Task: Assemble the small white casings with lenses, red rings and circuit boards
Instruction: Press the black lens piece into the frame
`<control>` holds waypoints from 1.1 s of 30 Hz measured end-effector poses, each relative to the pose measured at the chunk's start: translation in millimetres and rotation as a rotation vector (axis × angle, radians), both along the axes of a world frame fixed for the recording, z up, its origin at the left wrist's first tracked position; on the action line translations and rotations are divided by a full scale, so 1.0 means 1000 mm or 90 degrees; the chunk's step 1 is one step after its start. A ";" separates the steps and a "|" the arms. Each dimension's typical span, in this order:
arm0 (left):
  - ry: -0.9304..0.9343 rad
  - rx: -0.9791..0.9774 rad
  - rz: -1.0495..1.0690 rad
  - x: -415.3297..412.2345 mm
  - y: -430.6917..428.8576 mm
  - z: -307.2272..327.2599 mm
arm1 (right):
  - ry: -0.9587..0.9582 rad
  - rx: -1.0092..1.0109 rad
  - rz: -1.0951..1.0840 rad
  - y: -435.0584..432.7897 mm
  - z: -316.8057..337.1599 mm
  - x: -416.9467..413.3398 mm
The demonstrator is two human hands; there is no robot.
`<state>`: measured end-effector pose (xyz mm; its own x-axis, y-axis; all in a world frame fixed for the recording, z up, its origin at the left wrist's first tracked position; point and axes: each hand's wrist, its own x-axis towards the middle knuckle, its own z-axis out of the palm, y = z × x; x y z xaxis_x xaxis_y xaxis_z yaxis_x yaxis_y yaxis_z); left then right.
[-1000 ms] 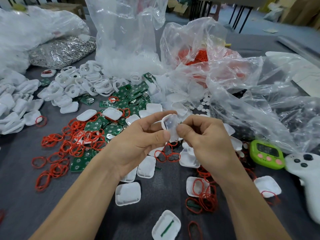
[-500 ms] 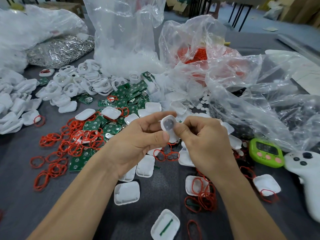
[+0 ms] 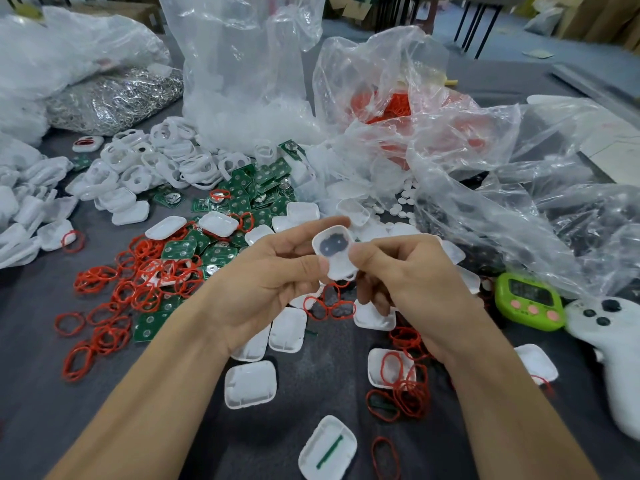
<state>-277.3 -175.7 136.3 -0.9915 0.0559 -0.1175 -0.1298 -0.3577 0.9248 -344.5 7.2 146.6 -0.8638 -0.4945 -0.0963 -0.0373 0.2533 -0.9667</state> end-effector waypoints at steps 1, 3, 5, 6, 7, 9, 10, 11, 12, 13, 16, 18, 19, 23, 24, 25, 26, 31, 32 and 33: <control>-0.002 -0.018 0.011 0.000 0.001 0.000 | 0.012 0.009 -0.004 0.000 0.001 0.001; -0.002 -0.073 0.056 0.000 0.005 0.001 | 0.042 0.033 -0.026 -0.002 0.001 0.004; -0.002 -0.148 0.130 -0.001 0.012 0.000 | 0.081 0.066 -0.057 -0.005 0.001 0.007; 0.003 -0.177 0.168 -0.001 0.015 -0.001 | 0.095 0.078 -0.072 -0.007 0.000 0.008; 0.012 -0.195 0.203 -0.001 0.017 -0.002 | 0.104 0.085 -0.083 -0.008 -0.001 0.009; 0.034 -0.214 0.251 0.000 0.021 -0.003 | 0.119 0.099 -0.093 -0.011 -0.001 0.012; 0.046 -0.225 0.266 0.000 0.023 -0.004 | 0.131 0.109 -0.095 -0.012 -0.001 0.013; 0.055 -0.237 0.279 0.000 0.023 -0.004 | 0.144 0.118 -0.098 -0.013 -0.001 0.014; 0.060 -0.246 0.290 0.000 0.023 -0.004 | 0.155 0.123 -0.103 -0.014 -0.001 0.014; 0.063 -0.250 0.298 -0.001 0.023 -0.004 | 0.164 0.126 -0.109 -0.014 -0.001 0.015; 0.070 -0.259 0.310 0.000 0.024 -0.004 | 0.182 0.139 -0.118 -0.016 -0.001 0.018; 0.074 -0.266 0.317 0.000 0.024 -0.004 | 0.178 0.142 -0.115 -0.016 0.000 0.018; 0.076 -0.268 0.320 -0.001 0.025 -0.003 | 0.173 0.142 -0.111 -0.015 0.000 0.017; 0.062 -0.292 0.324 -0.002 0.026 -0.002 | 0.146 0.137 -0.078 -0.015 -0.001 0.017; 0.057 -0.290 0.319 -0.002 0.026 -0.002 | 0.146 0.132 -0.080 -0.016 -0.002 0.017; 0.054 -0.289 0.316 -0.001 0.026 -0.001 | 0.145 0.124 -0.089 -0.017 -0.003 0.017; 0.054 -0.290 0.314 -0.001 0.026 0.000 | 0.144 0.116 -0.102 -0.017 -0.004 0.016; 0.021 -0.226 0.288 -0.001 0.025 -0.003 | 0.121 0.097 -0.126 -0.019 -0.006 0.015; 0.003 -0.174 0.261 -0.001 0.025 -0.002 | 0.104 0.079 -0.129 -0.020 -0.005 0.015; -0.014 -0.116 0.222 -0.001 0.023 -0.001 | 0.081 0.055 -0.132 -0.020 -0.004 0.015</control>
